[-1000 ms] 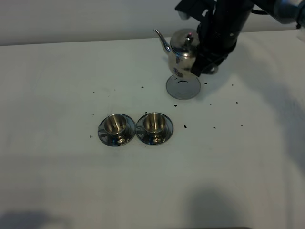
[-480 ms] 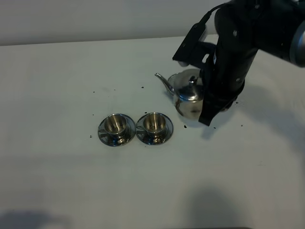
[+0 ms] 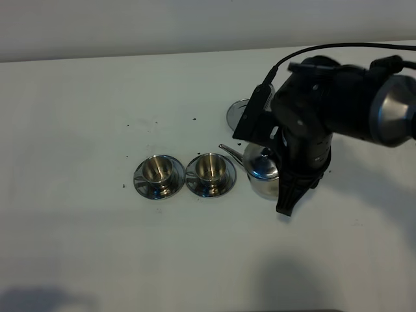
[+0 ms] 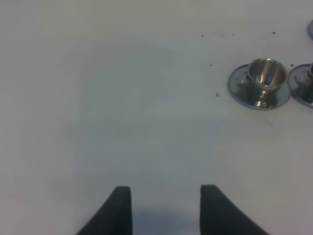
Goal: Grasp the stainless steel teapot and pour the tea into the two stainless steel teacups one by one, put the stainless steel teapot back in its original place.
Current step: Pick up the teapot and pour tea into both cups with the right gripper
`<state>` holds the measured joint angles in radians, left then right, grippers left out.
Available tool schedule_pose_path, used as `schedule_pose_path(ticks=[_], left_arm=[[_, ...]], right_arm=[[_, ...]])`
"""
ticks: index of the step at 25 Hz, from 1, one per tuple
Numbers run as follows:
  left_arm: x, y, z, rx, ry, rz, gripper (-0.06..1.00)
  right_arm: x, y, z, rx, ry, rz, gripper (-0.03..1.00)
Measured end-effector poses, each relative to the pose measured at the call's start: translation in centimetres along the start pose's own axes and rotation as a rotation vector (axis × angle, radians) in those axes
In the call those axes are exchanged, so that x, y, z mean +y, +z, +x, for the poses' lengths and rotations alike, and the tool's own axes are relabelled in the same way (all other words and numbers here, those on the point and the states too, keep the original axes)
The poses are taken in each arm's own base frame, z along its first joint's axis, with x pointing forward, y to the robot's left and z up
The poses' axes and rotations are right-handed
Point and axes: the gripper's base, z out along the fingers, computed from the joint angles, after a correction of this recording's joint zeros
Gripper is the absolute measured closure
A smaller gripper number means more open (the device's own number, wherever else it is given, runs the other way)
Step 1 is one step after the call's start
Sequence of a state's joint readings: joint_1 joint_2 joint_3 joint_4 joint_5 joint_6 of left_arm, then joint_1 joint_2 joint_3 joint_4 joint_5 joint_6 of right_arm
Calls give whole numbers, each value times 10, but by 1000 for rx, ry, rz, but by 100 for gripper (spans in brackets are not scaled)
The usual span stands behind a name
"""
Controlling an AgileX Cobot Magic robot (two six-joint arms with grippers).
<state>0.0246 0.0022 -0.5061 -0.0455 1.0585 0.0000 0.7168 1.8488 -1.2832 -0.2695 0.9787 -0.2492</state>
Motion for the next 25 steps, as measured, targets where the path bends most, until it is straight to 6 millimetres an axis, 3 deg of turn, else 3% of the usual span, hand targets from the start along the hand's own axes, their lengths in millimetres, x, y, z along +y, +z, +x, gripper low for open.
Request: schedule_pose_path(ticks=[6, 19, 25], left_arm=[[0, 0, 0, 0, 0, 0, 58], [0, 0, 0, 0, 0, 0, 58], [0, 0, 0, 0, 0, 0, 58]], right_arm=[[12, 15, -9, 48, -92, 57, 79], [19, 9, -16, 68, -237, 210, 79], [26, 16, -23, 132, -302, 252, 79]])
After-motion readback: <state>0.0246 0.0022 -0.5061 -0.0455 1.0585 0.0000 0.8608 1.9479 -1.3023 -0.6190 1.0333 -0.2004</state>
